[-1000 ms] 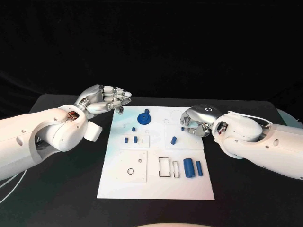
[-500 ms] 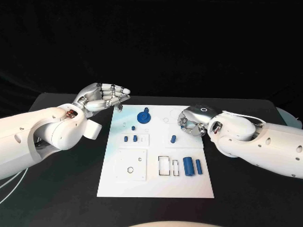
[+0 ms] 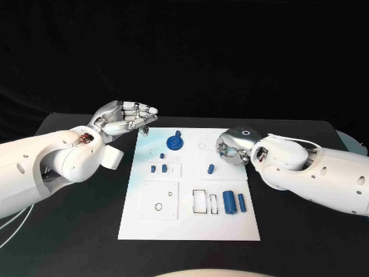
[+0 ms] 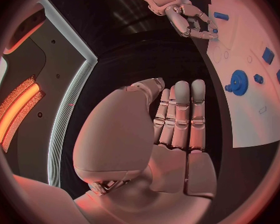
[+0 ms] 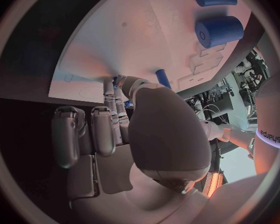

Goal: Assemble the parts on the task board

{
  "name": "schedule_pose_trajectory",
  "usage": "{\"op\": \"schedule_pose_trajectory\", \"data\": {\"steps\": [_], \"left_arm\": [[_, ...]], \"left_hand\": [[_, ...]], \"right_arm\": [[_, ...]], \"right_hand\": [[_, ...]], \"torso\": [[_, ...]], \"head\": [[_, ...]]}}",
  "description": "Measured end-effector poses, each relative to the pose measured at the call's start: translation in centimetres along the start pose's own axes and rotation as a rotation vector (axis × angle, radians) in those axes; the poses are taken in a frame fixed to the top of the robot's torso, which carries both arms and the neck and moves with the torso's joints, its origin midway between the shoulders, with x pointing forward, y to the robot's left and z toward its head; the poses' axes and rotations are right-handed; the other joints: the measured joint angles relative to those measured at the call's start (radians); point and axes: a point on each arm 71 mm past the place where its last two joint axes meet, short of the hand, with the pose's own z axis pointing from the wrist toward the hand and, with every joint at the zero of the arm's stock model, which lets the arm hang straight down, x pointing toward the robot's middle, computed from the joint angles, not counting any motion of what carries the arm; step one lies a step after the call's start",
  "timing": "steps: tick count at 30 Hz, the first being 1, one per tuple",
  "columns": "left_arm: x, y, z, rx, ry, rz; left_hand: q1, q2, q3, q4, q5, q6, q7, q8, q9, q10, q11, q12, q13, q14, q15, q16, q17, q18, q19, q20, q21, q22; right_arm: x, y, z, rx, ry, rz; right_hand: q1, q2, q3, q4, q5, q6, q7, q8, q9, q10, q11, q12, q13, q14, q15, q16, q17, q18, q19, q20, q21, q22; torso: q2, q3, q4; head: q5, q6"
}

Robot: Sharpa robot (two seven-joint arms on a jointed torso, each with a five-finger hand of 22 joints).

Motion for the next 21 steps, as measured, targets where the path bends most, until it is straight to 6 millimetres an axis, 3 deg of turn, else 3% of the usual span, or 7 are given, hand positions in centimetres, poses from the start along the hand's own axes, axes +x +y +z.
{"op": "schedule_pose_trajectory", "data": {"steps": [9, 21], "left_arm": [[-0.06, 0.05, -0.01, -0.007, -0.002, -0.001], [-0.09, 0.12, -0.01, -0.015, -0.003, -0.001]], "left_hand": [[0.0, 0.0, 0.007, -0.001, 0.0, 0.0, 0.0, 0.0, 0.0, 0.0, 0.0, 0.0, -0.001, 0.0, 0.0, 0.0, -0.002, 0.0, 0.0, 0.0, 0.0, 0.0], [0.004, -0.004, 0.007, -0.001, 0.0, 0.0, 0.0, 0.0, 0.0, 0.0, 0.0, 0.0, -0.002, 0.0, 0.0, -0.004, -0.003, 0.0, 0.0, 0.0, 0.0, 0.0]], "right_arm": [[0.06, 0.41, 0.0, 0.002, -0.004, -0.03], [0.4, 0.64, -0.49, 0.013, -0.037, -0.037]], "right_hand": [[-0.012, 0.021, 0.031, -0.051, -0.009, 0.032, -0.009, 0.019, 0.015, 0.025, -0.003, -0.008, 0.005, -0.003, -0.01, 0.001, 0.0, 0.0, 0.0, -0.008, 0.027, 0.0], [-0.013, 0.04, 0.038, -0.06, -0.005, 0.032, -0.008, 0.017, 0.02, 0.025, -0.003, -0.015, 0.005, -0.003, -0.01, 0.001, 0.0, 0.0, 0.003, -0.011, 0.034, 0.001]], "torso": [[0.0, 0.0005, -0.0005], [-0.001, 0.0006, 0.0009]], "head": [[-0.002, -0.002], [-0.001, -0.001]]}}
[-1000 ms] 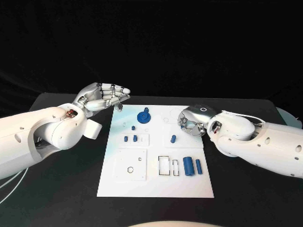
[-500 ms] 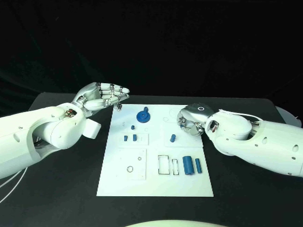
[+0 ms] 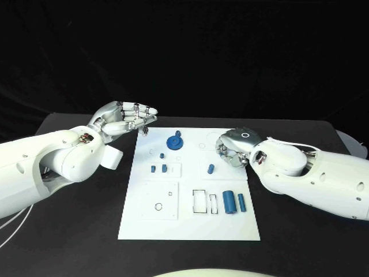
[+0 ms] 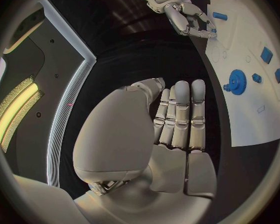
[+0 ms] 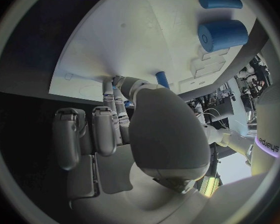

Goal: Assemble the parts on the task board

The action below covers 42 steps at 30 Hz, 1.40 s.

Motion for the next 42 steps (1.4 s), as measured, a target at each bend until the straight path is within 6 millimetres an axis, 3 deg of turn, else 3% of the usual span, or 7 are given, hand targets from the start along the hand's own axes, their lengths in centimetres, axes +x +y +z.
{"op": "schedule_pose_trajectory", "data": {"steps": [14, 24, 31, 37, 42], "left_arm": [[-0.2, 0.1, 0.0, -0.007, -0.004, 0.001], [-0.3, 0.1, 0.0, -0.01, -0.007, 0.002], [-0.3, 0.2, 0.0, -0.012, -0.008, 0.001], [-0.1, 0.3, 0.1, -0.013, -0.005, -0.003], [0.1, 0.3, 0.2, -0.014, -0.002, -0.011]], "left_hand": [[0.0, 0.0, 0.003, -0.003, 0.0, -0.004, 0.004, 0.0, -0.001, -0.004, 0.004, 0.0, -0.002, 0.0, 0.0, 0.0, -0.003, 0.0, 0.004, -0.004, 0.0, 0.0], [0.0, 0.0, 0.005, 0.0, 0.0, -0.007, 0.007, 0.0, -0.001, -0.004, 0.004, 0.0, -0.002, 0.0, 0.0, 0.0, -0.005, 0.0, 0.004, -0.004, -0.004, 0.0], [0.0, 0.0, 0.005, 0.0, 0.0, -0.007, 0.007, -0.004, -0.001, -0.008, 0.008, 0.0, -0.003, 0.0, 0.0, -0.004, -0.006, 0.0, 0.004, -0.004, -0.004, -0.001], [0.0, 0.0, 0.005, 0.0, 0.0, -0.007, 0.007, -0.004, -0.001, -0.008, 0.008, 0.0, -0.003, 0.0, 0.0, -0.004, -0.006, 0.0, 0.004, -0.004, -0.004, -0.001], [0.0, 0.0, 0.008, -0.003, 0.0, -0.007, 0.007, -0.004, -0.002, -0.008, 0.007, 0.0, -0.003, 0.0, 0.0, -0.004, -0.006, 0.0, 0.004, -0.004, -0.004, -0.001]], "right_arm": [[-0.7, 0.0, -1.1, 0.001, -0.053, 0.021], [-2.3, 0.7, -2.5, -0.025, -0.112, 0.055], [-3.5, 3.8, -3.2, -0.101, -0.154, 0.112], [-4.0, 7.4, -3.1, -0.188, -0.18, 0.165], [-3.6, 9.3, -2.8, -0.23, -0.181, 0.199]], "right_hand": [[-0.005, 0.005, 0.002, -0.002, 0.0, -0.004, 0.0, 0.005, 0.002, 0.009, -0.005, 0.007, 0.003, 0.0, 0.0, 0.0, -0.001, 0.0, 0.0, 0.0, 0.004, 0.0], [-0.005, 0.005, 0.002, -0.003, 0.0, -0.002, 0.002, 0.002, 0.004, 0.017, -0.01, 0.004, 0.002, 0.0, 0.0, 0.0, -0.001, 0.0, 0.0, 0.0, 0.004, 0.0], [-0.005, 0.005, 0.002, -0.002, -0.001, -0.002, 0.002, 0.005, 0.004, 0.017, -0.01, 0.004, 0.002, 0.0, 0.0, 0.0, -0.002, 0.0, 0.0, 0.0, 0.008, 0.0], [-0.005, 0.005, 0.002, -0.002, -0.001, 0.001, -0.001, 0.006, 0.004, 0.017, -0.01, 0.004, 0.002, 0.0, 0.0, 0.0, -0.002, 0.0, 0.0, 0.0, 0.008, 0.0], [-0.005, 0.005, 0.002, -0.002, -0.001, 0.001, -0.001, 0.006, 0.004, 0.017, -0.01, 0.004, 0.002, 0.0, 0.0, 0.0, -0.002, 0.0, 0.0, 0.0, 0.008, -0.001]], "torso": [[0.0, -0.0001, -0.0015], [0.0, 0.0001, -0.0019], [0.0, 0.0006, -0.002], [0.001, 0.0007, -0.0006], [0.0, -0.0018, -0.0001]], "head": [[0.004, 0.004], [0.011, 0.006], [0.026, 0.009], [0.047, 0.007], [0.069, 0.001]]}}
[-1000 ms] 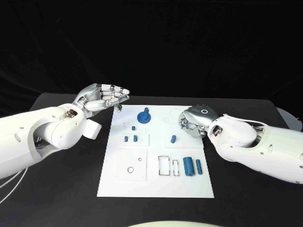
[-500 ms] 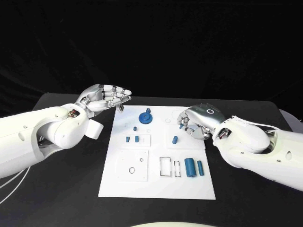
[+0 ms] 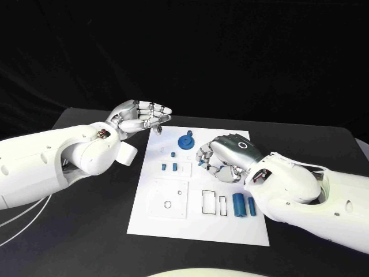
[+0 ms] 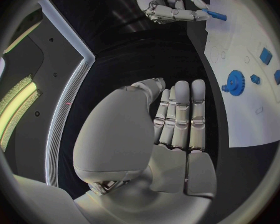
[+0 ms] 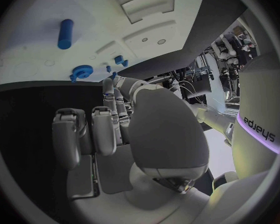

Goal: Assemble the parts on the task board

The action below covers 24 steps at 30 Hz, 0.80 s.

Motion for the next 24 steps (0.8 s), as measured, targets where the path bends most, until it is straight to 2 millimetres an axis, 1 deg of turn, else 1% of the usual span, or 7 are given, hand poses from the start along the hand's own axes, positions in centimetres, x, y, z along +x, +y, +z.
{"op": "schedule_pose_trajectory", "data": {"steps": [3, 5, 9, 14, 19, 24], "left_arm": [[0.2, 0.0, 0.1, 0.0, 0.003, -0.005], [0.3, 0.0, 0.1, 0.0, 0.004, -0.008], [0.6, 0.0, 0.3, 0.0, 0.008, -0.015], [0.9, 0.1, 0.5, 0.0, 0.011, -0.021], [1.2, 0.1, 0.7, 0.001, 0.015, -0.026], [1.3, 0.1, 0.8, 0.0, 0.014, -0.028]], "left_hand": [[0.0, 0.0, 0.0, 0.0, 0.0, 0.0, 0.0, 0.0, 0.0, 0.0, 0.0, 0.0, 0.0, 0.0, 0.0, 0.0, -0.001, 0.0, 0.0, 0.0, 0.0, 0.0], [0.0, 0.0, 0.0, 0.0, 0.0, 0.0, 0.0, 0.0, 0.0, 0.0, 0.0, 0.0, 0.0, 0.0, 0.0, 0.0, -0.001, 0.0, 0.0, 0.0, 0.0, 0.0], [0.0, 0.0, 0.0, 0.0, 0.0, 0.0, 0.0, 0.0, 0.0, 0.0, 0.0, 0.0, 0.0, 0.0, 0.0, 0.0, -0.001, 0.0, 0.0, 0.0, 0.0, 0.0], [0.0, 0.0, 0.0, 0.0, 0.0, 0.0, 0.0, 0.0, 0.0, 0.0, 0.0, 0.0, 0.0, 0.0, 0.0, 0.0, -0.001, 0.0, 0.0, 0.0, 0.0, 0.0], [0.0, 0.0, 0.0, 0.0, 0.0, 0.0, 0.0, 0.0, 0.0, 0.0, 0.0, 0.0, 0.0, 0.0, 0.0, 0.0, -0.002, 0.0, 0.0, 0.0, 0.0, -0.001], [-0.004, -0.004, 0.0, 0.0, 0.0, 0.0, 0.0, 0.0, 0.0, 0.0, 0.0, 0.0, 0.0, 0.0, 0.0, -0.004, -0.004, 0.0, 0.0, 0.0, 0.0, -0.001]], "right_arm": [[0.9, 0.8, 0.3, -0.017, 0.01, 0.021], [1.7, 1.3, 0.5, -0.026, 0.021, 0.036], [3.2, 1.9, 0.7, -0.035, 0.043, 0.06], [4.6, 2.6, 1.0, -0.046, 0.064, 0.081], [5.8, 3.1, 1.2, -0.051, 0.082, 0.097], [6.4, 3.3, 1.3, -0.053, 0.095, 0.104]], "right_hand": [[0.0, 0.0, 0.0, 0.0, -0.002, 0.0, 0.0, 0.0, 0.0, 0.001, 0.001, 0.0, 0.0, 0.0, 0.0, 0.0, 0.0, 0.0, 0.0, 0.0, 0.0, 0.0], [0.0, 0.0, 0.0, 0.0, -0.002, 0.0, 0.0, 0.0, 0.0, 0.001, 0.001, 0.0, 0.0, 0.0, 0.0, 0.0, 0.0, 0.0, 0.0, 0.0, 0.0, 0.0], [0.0, 0.0, 0.0, 0.0, -0.002, -0.002, -0.001, 0.0, 0.001, 0.001, 0.002, 0.0, -0.001, 0.0, 0.0, 0.0, 0.0, 0.0, 0.0, 0.0, 0.0, 0.0], [-0.004, -0.004, 0.0, 0.0, -0.002, -0.002, -0.001, -0.001, 0.002, 0.002, 0.002, 0.0, -0.001, 0.0, 0.0, 0.0, 0.0, 0.0, 0.0, 0.0, 0.0, 0.0], [-0.004, -0.004, 0.003, -0.003, 0.001, -0.002, -0.002, -0.002, 0.002, 0.001, 0.002, 0.0, -0.001, 0.0, 0.0, 0.0, 0.0, 0.0, 0.0, 0.0, 0.0, 0.0], [-0.008, 0.0, 0.003, -0.003, 0.001, -0.002, -0.002, -0.005, 0.001, 0.001, 0.002, -0.004, -0.001, 0.0, 0.0, 0.0, -0.002, 0.0, 0.0, 0.0, 0.0, 0.0]], "torso": [[0.0, -0.0004, -0.0001], [0.0, -0.0006, -0.0002], [0.0, -0.0012, -0.0005], [0.0, -0.0012, -0.0005], [0.0, -0.0011, -0.0009], [0.0, -0.0006, -0.0012]], "head": [[0.014, -0.004], [0.02, -0.007], [0.036, -0.015], [0.051, -0.024], [0.061, -0.031], [0.066, -0.035]]}}
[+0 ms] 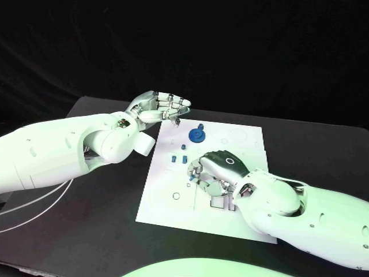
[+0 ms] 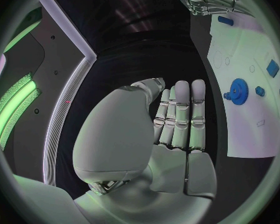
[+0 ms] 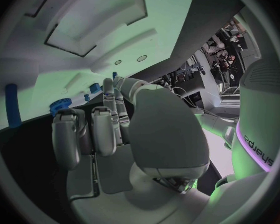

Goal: Assemble the parts on the task board

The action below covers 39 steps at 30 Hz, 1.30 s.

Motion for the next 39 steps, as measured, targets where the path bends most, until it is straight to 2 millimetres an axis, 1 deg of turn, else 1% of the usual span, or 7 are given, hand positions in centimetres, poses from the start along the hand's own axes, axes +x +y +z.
{"op": "schedule_pose_trajectory", "data": {"steps": [3, 10, 20, 34, 39], "left_arm": [[-0.1, 0.0, 0.1, -0.001, -0.003, 0.0], [-0.3, 0.1, 0.1, -0.003, -0.009, 0.0], [-0.3, 0.1, 0.1, -0.005, -0.01, -0.001], [-0.3, 0.2, 0.1, -0.005, -0.011, -0.002], [-0.3, 0.2, 0.1, -0.005, -0.011, -0.002]], "left_hand": [[-0.001, -0.001, 0.0, 0.0, 0.0, 0.0, 0.0, 0.0, 0.0, 0.0, 0.0, 0.0, 0.0, 0.0, 0.0, 0.0, 0.0, 0.0, 0.0, 0.0, 0.0, 0.0], [-0.001, -0.001, 0.0, 0.0, 0.0, 0.0, 0.0, 0.0, 0.0, 0.0, 0.0, 0.0, 0.0, 0.0, 0.0, 0.0, 0.0, 0.0, 0.0, 0.0, 0.0, 0.0], [0.0, 0.0, 0.0, 0.0, 0.0, 0.0, 0.0, 0.0, 0.0, 0.0, 0.0, 0.0, 0.0, 0.0, 0.0, 0.0, 0.0, 0.0, 0.0, 0.0, 0.0, -0.001], [0.0, 0.0, 0.0, 0.0, 0.0, 0.0, 0.0, 0.0, 0.0, 0.0, 0.0, 0.0, -0.001, 0.0, 0.0, 0.0, 0.0, 0.0, 0.0, 0.0, 0.0, -0.001], [0.0, 0.0, 0.0, 0.0, 0.0, 0.0, 0.0, 0.0, 0.0, 0.0, 0.0, 0.0, -0.001, 0.0, 0.0, 0.0, 0.0, 0.0, 0.0, 0.0, 0.0, -0.001]], "right_arm": [[0.2, 0.0, 0.1, 0.0, 0.006, 0.002], [0.5, 0.1, 0.2, 0.0, 0.021, 0.001], [0.8, 0.2, 0.3, -0.003, 0.042, -0.002], [1.2, 0.3, 0.5, -0.004, 0.06, -0.004], [1.3, 0.3, 0.6, -0.005, 0.065, -0.007]], "right_hand": [[0.0, 0.0, 0.0, 0.0, 0.0, -0.002, -0.001, 0.002, 0.0, 0.0, 0.0, 0.0, 0.0, 0.0, 0.0, 0.0, 0.0, 0.0, 0.0, 0.0, 0.0, 0.0], [-0.009, -0.001, -0.002, -0.002, 0.0, -0.003, -0.002, 0.005, 0.001, 0.0, 0.0, 0.0, 0.0, 0.0, 0.0, 0.0, 0.0, 0.0, 0.0, 0.0, 0.0, 0.001], [-0.009, -0.001, -0.003, -0.003, 0.0, 0.0, 0.001, 0.005, 0.003, 0.002, 0.002, -0.004, 0.0, 0.0, 0.0, 0.0, 0.0, 0.0, 0.0, 0.0, 0.0, 0.001], [-0.012, 0.001, -0.003, -0.003, -0.001, -0.001, 0.002, 0.001, 0.003, 0.002, 0.002, -0.004, 0.0, 0.0, 0.0, 0.0, 0.0, 0.0, 0.0, 0.0, 0.0, 0.0], [-0.013, 0.003, -0.003, -0.003, -0.001, -0.002, 0.002, 0.001, 0.004, 0.002, 0.002, -0.004, 0.0, 0.0, 0.0, 0.0, 0.0, 0.0, 0.0, 0.0, 0.0, 0.0]], "torso": [[0.0, 0.0006, 0.0001], [0.001, 0.0006, 0.0003], [0.001, 0.0006, 0.0001], [0.001, 0.0006, 0.0006], [0.001, 0.0, 0.0007]], "head": [[0.002, -0.002], [0.005, -0.004], [0.009, -0.009], [0.011, -0.01], [0.011, -0.01]]}}
